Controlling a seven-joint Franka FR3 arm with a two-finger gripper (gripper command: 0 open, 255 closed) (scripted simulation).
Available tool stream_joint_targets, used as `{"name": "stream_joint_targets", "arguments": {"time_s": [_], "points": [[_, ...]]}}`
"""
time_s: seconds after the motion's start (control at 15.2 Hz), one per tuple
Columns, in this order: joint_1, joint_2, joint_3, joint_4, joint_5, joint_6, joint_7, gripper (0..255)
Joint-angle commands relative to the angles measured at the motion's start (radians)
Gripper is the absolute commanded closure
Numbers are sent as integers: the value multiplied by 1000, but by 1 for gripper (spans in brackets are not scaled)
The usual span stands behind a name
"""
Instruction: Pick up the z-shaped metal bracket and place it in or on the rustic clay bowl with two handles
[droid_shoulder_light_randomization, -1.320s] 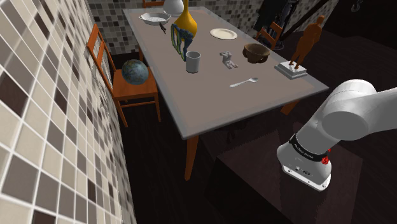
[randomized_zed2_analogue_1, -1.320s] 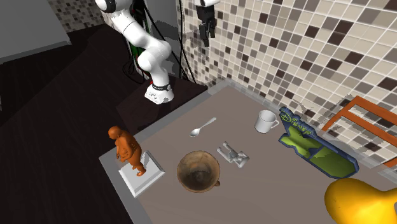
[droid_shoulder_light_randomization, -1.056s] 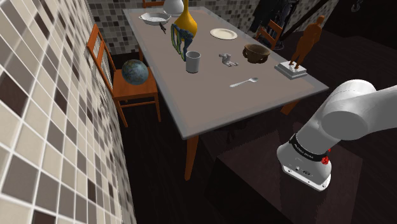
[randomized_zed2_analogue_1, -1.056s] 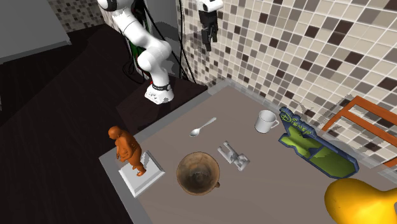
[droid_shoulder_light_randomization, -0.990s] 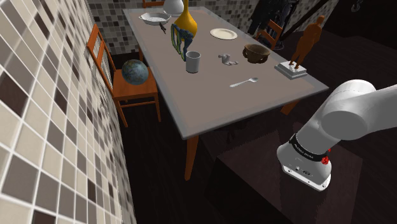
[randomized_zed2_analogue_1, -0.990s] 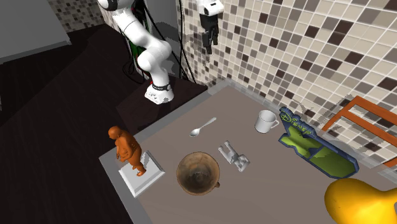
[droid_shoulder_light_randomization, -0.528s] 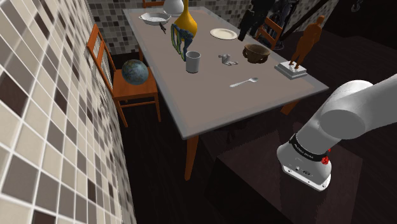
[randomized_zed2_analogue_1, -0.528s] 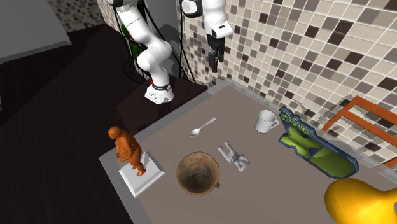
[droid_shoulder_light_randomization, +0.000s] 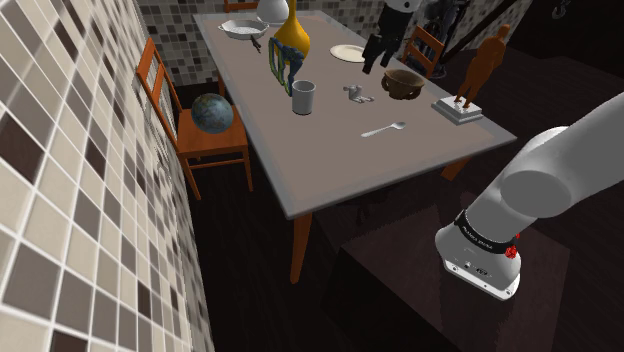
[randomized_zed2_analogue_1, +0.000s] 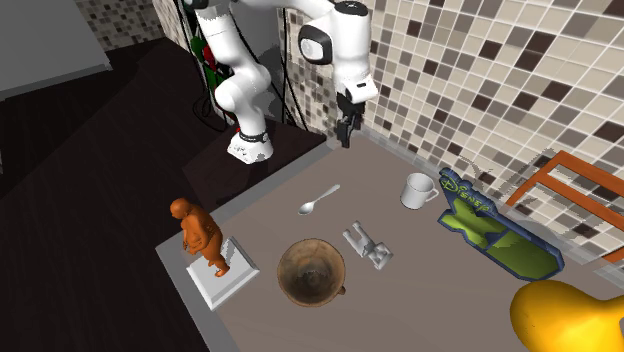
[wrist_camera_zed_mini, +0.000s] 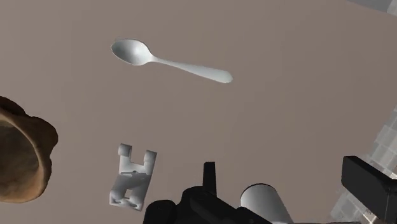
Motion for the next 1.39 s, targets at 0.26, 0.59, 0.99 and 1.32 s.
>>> {"name": "stream_joint_targets", "arguments": {"time_s": [0.26,0.59,0.99,1.32], "points": [[-23,213,-47,103,21,81,-49,0],[-51,395,-78,216,57,123,-95,0],[-100,617,-96,386,108,142,-145,0],[-152,806,-98,562,144,129,-172,0]]}}
